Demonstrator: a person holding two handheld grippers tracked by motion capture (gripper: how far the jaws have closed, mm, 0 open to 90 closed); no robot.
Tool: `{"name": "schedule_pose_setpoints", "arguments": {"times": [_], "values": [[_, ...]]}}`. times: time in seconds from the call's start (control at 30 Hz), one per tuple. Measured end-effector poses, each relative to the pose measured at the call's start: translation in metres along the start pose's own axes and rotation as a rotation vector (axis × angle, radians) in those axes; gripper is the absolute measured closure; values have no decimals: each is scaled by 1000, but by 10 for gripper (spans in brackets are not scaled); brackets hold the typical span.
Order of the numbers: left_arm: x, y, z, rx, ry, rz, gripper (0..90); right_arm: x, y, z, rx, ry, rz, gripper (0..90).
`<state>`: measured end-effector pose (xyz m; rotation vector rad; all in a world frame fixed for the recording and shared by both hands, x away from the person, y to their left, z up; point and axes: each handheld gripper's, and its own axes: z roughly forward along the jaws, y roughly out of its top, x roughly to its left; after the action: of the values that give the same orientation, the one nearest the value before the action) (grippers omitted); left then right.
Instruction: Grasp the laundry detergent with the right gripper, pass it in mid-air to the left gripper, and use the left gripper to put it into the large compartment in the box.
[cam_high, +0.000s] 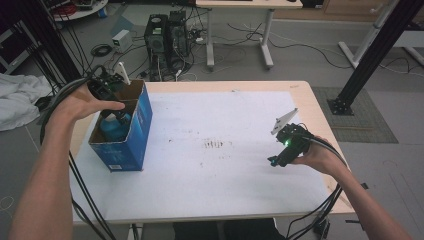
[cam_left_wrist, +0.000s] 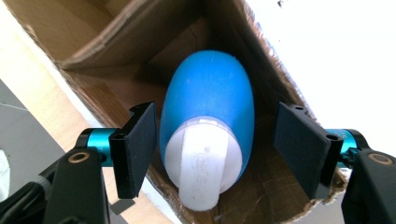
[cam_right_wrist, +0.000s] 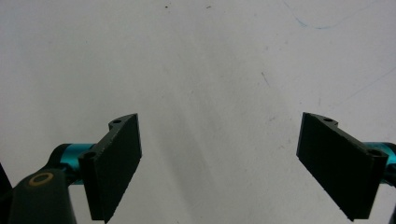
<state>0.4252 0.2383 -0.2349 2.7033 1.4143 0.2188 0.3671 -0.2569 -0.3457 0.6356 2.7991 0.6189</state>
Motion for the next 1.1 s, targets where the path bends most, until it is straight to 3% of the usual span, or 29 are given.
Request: {"name": "schedule_pose_setpoints", "arguments": {"times": [0.23, 0.43, 0.57, 0.67, 0.8, 0.93, 1.1], "values": [[-4, 7, -20, -28, 28, 10, 310, -1, -2, -2, 4, -4, 4, 132], [-18, 19, -53, -86, 35, 27, 310, -1, -2, -4, 5, -9, 9, 132], [-33, 28, -70, -122, 27, 62, 310, -1, 0, -5, 4, -10, 7, 132], [-48, 38, -79, -128, 23, 110, 310, -1, 1, -6, 5, -11, 3, 132], [-68, 51, -84, -145, 0, 163, 311, 0, 3, -7, 3, -13, 4, 132], [-81, 61, -82, -131, -5, 194, 310, 0, 3, -8, 6, -16, 5, 132], [-107, 78, -71, -122, -33, 250, 310, -3, 4, -10, 8, -18, 4, 132]]}}
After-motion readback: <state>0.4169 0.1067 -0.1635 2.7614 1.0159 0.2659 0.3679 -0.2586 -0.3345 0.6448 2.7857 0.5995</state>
